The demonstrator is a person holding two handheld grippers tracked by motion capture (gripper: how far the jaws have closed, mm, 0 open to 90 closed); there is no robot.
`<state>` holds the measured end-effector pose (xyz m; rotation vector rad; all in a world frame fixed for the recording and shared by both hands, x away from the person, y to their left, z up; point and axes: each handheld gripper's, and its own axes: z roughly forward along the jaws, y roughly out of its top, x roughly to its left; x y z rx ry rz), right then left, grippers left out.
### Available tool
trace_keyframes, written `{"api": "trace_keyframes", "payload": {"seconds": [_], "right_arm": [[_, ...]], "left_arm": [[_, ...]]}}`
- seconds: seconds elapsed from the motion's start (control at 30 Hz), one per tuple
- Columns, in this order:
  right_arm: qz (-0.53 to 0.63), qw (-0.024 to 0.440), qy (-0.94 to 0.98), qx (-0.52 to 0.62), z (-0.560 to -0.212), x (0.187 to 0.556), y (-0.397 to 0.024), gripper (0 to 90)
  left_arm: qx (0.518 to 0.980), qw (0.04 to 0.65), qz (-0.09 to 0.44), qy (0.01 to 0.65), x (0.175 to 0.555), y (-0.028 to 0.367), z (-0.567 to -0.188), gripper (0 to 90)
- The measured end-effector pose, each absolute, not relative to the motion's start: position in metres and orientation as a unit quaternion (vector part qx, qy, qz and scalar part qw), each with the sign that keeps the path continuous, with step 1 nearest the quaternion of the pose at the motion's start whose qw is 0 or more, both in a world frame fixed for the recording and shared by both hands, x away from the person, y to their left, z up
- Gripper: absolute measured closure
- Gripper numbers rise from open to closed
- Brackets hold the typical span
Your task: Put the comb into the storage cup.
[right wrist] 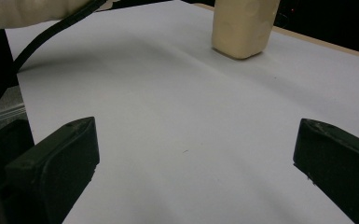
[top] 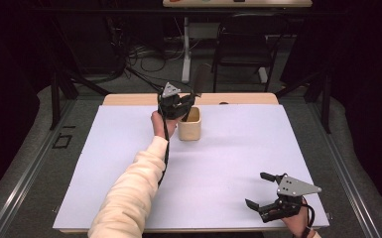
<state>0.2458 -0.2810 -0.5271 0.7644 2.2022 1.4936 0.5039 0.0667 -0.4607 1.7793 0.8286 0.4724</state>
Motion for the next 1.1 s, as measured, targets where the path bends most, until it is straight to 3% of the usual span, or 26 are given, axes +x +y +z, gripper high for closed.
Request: {"api": "trace_keyframes", "payload": {"seconds": [1.1], "right_arm": [[0.526, 0.185, 0.784, 0.272, -0.527, 0.246, -0.281, 0.0]], "left_arm": [[0.768, 0.505, 0.185, 0.347, 0.505, 0.068, -0.479, 72.3]]}}
